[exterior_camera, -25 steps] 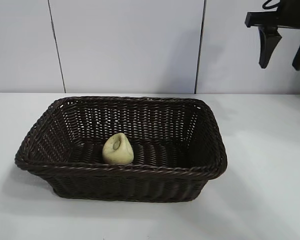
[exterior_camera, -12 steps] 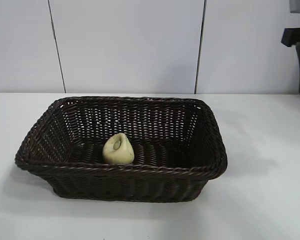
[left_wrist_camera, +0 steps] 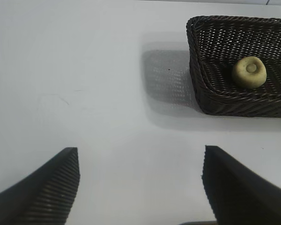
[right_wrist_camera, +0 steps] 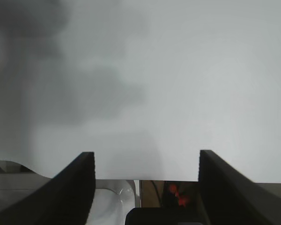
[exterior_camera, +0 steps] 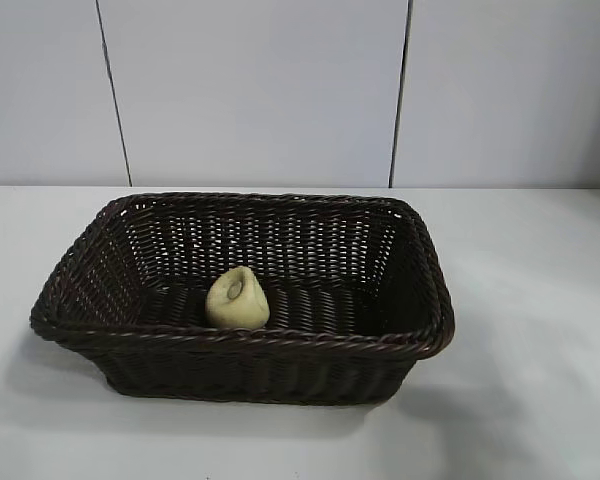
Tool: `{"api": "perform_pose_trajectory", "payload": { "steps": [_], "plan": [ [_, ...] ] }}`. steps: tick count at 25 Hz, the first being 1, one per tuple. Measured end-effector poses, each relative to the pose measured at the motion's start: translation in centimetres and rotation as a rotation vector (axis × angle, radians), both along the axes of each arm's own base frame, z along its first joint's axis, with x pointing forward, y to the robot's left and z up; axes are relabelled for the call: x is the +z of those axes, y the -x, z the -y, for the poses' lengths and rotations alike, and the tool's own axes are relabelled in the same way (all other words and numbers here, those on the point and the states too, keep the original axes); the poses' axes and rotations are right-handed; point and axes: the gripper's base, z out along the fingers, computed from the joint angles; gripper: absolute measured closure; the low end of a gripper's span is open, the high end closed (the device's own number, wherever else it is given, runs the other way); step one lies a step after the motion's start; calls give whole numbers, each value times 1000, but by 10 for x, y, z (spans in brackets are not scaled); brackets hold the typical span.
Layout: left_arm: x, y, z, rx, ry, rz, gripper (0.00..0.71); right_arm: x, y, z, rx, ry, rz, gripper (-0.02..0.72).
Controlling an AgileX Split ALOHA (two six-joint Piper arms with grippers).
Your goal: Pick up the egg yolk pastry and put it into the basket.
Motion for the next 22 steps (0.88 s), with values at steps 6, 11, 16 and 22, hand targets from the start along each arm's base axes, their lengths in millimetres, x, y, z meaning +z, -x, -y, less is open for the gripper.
{"api": "perform_pose_trajectory", "payload": {
  "steps": [6,11,16,22],
  "plan": [
    [0,0,0,0,0,0,175,-16,54,2,0,-8,156,239],
    [0,0,0,0,0,0,175,-9,77,3,1,-16,318,239],
    [0,0,0,0,0,0,175,-4,87,4,1,-22,396,239],
    [0,0,0,0,0,0,175,0,99,4,1,-26,484,239]
  ]
}}
